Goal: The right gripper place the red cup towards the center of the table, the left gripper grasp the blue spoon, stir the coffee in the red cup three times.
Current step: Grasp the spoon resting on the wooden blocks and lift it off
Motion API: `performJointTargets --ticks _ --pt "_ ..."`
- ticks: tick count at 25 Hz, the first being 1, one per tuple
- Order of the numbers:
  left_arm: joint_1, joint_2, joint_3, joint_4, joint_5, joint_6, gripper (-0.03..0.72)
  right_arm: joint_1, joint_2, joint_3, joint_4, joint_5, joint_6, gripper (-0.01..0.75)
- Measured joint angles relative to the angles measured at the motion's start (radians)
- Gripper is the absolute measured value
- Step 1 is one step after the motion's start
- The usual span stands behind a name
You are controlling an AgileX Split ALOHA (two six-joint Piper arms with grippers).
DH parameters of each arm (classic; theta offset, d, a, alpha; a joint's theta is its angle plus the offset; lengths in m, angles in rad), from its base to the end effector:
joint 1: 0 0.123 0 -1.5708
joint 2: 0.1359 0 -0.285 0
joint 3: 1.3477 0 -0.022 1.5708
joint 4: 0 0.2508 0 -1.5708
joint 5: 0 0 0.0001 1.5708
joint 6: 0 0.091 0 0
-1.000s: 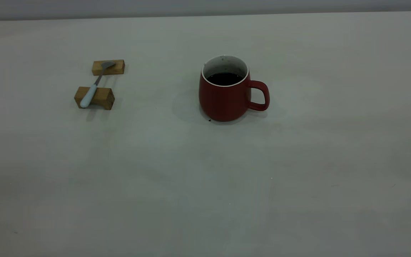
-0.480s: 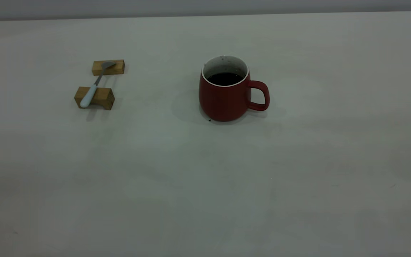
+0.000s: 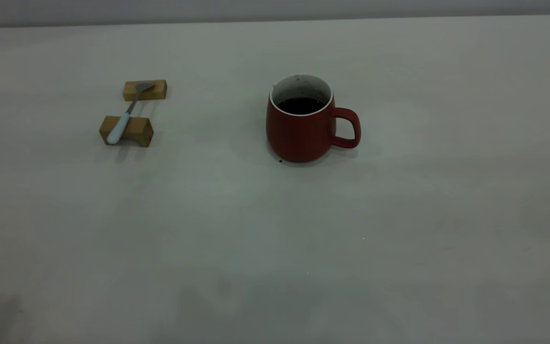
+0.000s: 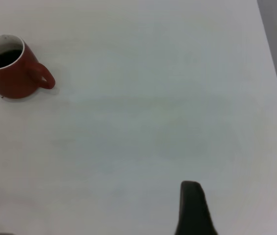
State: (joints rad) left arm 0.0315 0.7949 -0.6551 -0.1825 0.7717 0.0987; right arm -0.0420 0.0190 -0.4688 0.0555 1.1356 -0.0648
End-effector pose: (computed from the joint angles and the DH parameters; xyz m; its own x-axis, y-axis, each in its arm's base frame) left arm 0.1435 -0.0070 0.2946 -0.7294 -0.0555 -0.6818 0.0315 0.9929 -0.1146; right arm -0.0021 0.0047 0.2629 -0.5620 -0.0177 -0.8269 -0.0229 0.9997 -0.0059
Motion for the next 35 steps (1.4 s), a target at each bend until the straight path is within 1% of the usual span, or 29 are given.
performJointTargets --ticks 4,8,12,19,27,35 --pt "-0.004 0.3 -0.092 -0.079 -0.081 0.069 0.666 0.0 0.0 0.0 0.0 0.0 0.0 0.547" --pt "-0.048 0.554 -0.186 -0.095 -0.154 0.098 0.666 0.0 0.0 0.0 0.0 0.0 0.0 0.547" --pt "-0.097 0.759 -0.266 -0.097 -0.227 0.102 0.666 0.0 0.0 0.0 0.0 0.0 0.0 0.547" --pt "-0.102 1.012 -0.335 -0.101 -0.333 0.103 0.662 0.0 0.0 0.0 0.0 0.0 0.0 0.547" --pt "-0.109 1.219 -0.437 -0.089 -0.368 0.105 0.642 0.0 0.0 0.0 0.0 0.0 0.0 0.547" --pt "-0.118 1.387 -0.551 -0.086 -0.377 0.105 0.625 0.0 0.0 0.0 0.0 0.0 0.0 0.547"
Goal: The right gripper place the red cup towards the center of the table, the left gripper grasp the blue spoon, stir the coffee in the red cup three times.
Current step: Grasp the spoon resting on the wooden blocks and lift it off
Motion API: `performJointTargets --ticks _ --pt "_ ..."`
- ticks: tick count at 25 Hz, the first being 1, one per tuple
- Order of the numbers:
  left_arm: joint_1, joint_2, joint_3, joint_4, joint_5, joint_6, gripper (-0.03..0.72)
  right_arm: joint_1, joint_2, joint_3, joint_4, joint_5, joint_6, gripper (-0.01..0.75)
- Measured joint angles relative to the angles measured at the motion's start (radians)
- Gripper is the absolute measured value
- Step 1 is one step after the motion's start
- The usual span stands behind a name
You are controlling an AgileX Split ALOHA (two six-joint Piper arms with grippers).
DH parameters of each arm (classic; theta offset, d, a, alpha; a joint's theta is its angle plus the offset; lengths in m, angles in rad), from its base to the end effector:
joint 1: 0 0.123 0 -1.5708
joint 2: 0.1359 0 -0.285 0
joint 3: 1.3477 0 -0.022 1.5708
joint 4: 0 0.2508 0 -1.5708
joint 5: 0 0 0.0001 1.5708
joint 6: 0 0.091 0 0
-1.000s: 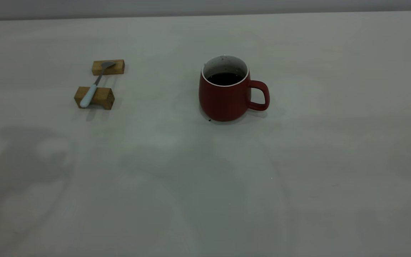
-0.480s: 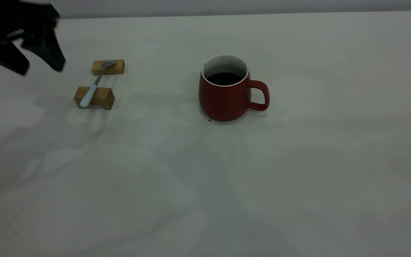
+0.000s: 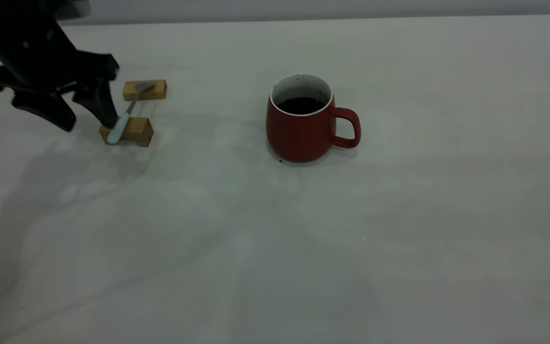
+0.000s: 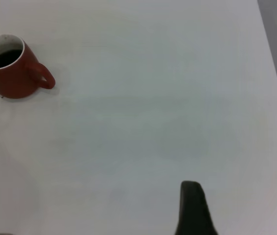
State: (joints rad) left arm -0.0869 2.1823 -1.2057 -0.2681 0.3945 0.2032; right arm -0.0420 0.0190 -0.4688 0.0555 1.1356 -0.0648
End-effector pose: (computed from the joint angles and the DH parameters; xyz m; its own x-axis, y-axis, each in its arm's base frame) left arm 0.3931 -0.0436 0.0646 -0.9561 0.0382 -0.2905 0.0732 0.9912 -0.1105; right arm -0.0021 0.0047 0.2629 -0.5620 -0.0177 -0.8269 -0.0229 0.9997 -0.0059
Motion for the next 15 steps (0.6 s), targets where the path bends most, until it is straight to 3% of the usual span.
performJointTargets --ticks 15 --pt "-0.024 0.16 -0.115 0.003 -0.014 0.002 0.473 0.0 0.0 0.0 0.0 0.0 0.0 0.547"
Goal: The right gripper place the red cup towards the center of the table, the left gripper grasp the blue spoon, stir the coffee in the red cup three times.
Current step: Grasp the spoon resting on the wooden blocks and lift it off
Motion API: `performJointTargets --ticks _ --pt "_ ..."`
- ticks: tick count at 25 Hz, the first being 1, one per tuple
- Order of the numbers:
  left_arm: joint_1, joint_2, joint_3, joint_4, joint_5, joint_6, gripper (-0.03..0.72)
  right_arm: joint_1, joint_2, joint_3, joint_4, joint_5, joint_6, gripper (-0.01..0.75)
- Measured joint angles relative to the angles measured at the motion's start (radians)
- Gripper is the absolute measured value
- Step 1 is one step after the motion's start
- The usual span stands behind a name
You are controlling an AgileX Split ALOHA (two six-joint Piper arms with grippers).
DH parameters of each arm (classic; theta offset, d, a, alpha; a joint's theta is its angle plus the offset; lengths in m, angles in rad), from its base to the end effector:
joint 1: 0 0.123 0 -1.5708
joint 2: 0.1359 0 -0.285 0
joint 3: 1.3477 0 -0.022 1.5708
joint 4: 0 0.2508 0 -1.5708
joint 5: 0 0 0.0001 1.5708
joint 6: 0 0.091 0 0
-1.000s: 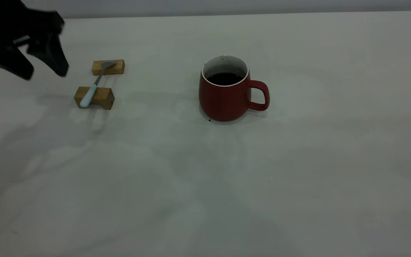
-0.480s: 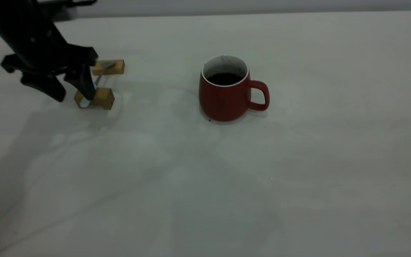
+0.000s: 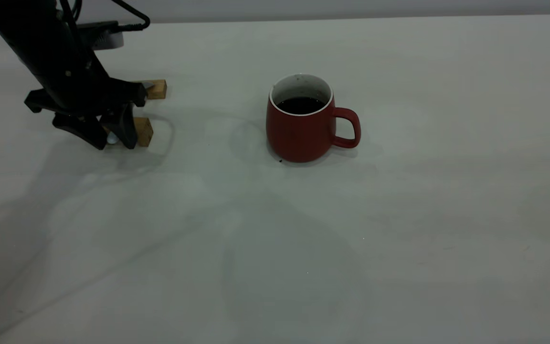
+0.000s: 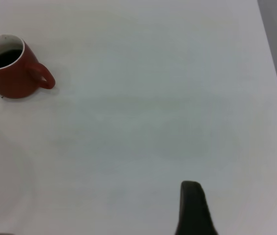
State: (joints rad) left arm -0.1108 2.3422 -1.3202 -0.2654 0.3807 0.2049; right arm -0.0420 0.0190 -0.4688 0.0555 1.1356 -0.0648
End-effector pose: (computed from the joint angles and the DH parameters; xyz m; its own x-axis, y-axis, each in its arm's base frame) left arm 0.4115 -0.0547 0.0225 -0.9634 0.0648 -0.2600 0.0950 0.9899 -0.1051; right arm -0.0021 0.0047 0.2629 -0.5620 -0.0177 -0.8269 -0.0229 0.9997 -0.0059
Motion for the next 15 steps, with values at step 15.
performJointTargets --ticks 15 --pt "0.0 -0.049 -0.136 -0.047 0.254 -0.076 0.16 0.0 0.0 0.0 0.0 0.0 0.0 0.547"
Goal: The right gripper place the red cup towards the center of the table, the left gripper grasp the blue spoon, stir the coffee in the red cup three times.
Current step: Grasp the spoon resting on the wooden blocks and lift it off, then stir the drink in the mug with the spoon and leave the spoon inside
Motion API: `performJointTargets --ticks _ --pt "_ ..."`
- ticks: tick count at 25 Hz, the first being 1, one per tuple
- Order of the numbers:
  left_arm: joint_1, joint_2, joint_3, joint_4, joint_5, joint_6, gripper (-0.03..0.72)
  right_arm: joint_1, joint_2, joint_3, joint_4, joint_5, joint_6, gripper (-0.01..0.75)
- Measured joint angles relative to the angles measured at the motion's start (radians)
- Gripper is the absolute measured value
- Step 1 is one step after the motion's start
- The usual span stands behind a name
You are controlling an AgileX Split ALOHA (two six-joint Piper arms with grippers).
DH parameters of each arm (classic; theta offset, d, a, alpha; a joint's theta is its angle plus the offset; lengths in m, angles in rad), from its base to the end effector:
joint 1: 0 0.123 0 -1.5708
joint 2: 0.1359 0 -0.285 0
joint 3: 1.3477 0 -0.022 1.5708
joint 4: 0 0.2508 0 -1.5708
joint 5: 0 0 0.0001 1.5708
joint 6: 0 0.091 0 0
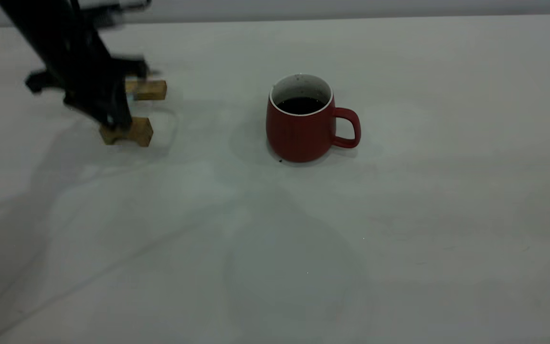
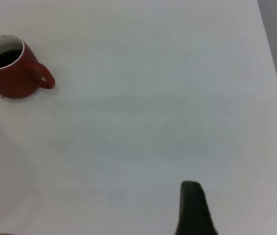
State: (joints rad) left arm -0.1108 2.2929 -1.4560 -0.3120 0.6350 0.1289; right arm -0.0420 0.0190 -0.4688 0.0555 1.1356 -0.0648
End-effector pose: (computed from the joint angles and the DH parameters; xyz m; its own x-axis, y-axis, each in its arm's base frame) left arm 0.4282 -0.0643 0.0670 -0.9828 -0.0142 -0.1842 0.0239 0.9790 -0.2027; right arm -0.0021 0.0047 0.2629 -0.5620 -0.0177 -0.8269 -0.0229 0.9997 -0.0059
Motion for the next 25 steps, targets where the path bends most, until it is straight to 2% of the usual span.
performJointTargets --ticks 4,9,12,15,25 --pt "0.0 -0.069 -0.099 -0.209 0.221 -0.25 0.16 0.0 0.0 0.0 0.0 0.0 0.0 0.547" --pt "0.0 -0.089 -0.126 -0.518 0.506 -0.701 0.16 0.0 0.0 0.0 0.0 0.0 0.0 0.547" --pt "-0.002 -0.089 -0.126 -0.711 0.533 -0.881 0.16 0.0 0.0 0.0 0.0 0.0 0.0 0.547" --pt "-0.013 -0.089 -0.127 -0.854 0.533 -0.957 0.16 0.0 0.0 0.0 0.0 0.0 0.0 0.547" --pt "-0.089 -0.006 -0.127 -1.118 0.515 -1.045 0.16 0.0 0.0 0.0 0.0 0.0 0.0 0.547"
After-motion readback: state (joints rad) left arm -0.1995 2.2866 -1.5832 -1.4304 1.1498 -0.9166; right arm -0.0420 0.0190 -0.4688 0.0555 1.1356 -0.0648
